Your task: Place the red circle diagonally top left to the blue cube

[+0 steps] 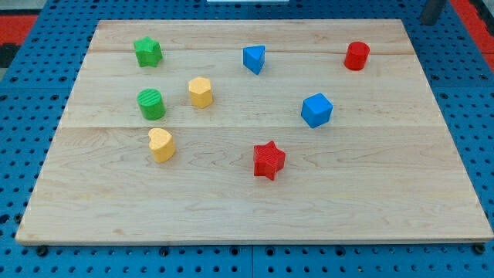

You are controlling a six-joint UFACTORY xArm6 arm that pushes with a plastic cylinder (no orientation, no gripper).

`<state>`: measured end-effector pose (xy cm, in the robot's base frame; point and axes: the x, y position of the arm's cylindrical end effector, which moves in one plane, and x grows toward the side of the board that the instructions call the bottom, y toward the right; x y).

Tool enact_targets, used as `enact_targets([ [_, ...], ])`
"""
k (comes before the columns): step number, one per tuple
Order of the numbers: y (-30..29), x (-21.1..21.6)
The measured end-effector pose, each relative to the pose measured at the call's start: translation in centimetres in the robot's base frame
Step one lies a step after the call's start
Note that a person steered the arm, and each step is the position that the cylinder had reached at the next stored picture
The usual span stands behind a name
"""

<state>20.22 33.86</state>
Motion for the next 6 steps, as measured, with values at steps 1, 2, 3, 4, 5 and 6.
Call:
enact_targets([
  [1, -0.5, 3.9],
  [2, -6.5, 6.7],
  [3, -13.0, 7.5],
  [4, -17.5, 12.0],
  [5, -23.2, 14.8],
  [6, -20.1, 12.3],
])
